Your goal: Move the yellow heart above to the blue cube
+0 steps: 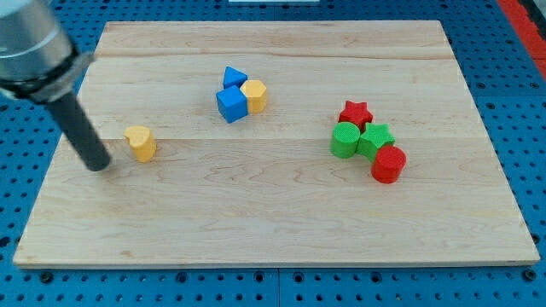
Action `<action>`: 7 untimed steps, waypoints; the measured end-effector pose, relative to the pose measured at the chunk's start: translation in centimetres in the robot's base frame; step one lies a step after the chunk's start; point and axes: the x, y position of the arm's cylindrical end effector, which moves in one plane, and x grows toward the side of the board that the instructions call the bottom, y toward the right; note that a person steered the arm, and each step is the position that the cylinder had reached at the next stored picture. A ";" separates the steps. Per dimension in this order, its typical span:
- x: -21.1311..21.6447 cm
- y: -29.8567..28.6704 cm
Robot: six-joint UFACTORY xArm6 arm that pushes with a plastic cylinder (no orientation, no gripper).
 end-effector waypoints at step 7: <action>-10.9 7.3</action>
